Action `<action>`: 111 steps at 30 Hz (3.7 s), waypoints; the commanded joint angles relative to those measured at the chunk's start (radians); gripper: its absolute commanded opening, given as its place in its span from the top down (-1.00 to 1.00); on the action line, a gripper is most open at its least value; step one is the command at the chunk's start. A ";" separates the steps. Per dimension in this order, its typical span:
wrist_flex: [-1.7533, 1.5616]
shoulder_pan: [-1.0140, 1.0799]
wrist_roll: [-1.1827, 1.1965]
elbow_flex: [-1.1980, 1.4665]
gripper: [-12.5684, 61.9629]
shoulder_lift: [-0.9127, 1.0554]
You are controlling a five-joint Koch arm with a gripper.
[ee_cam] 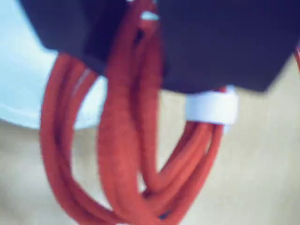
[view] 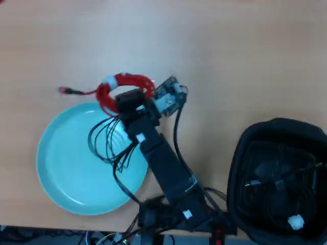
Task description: Put a black charging cable in a black bowl and put a red charging cable in a green bowl
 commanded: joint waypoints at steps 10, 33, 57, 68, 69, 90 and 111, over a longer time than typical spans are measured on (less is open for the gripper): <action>-0.014 -0.423 0.256 0.222 0.85 0.420; -0.620 -0.611 0.572 0.756 0.84 0.457; -0.620 -0.699 0.581 0.795 -0.11 0.456; -0.413 -0.713 0.588 0.796 -0.92 0.471; -0.374 -0.707 0.594 0.781 -0.92 0.476; 0.000 0.129 0.169 0.695 -0.89 0.436; -1.384 0.591 -0.377 1.463 -0.89 0.227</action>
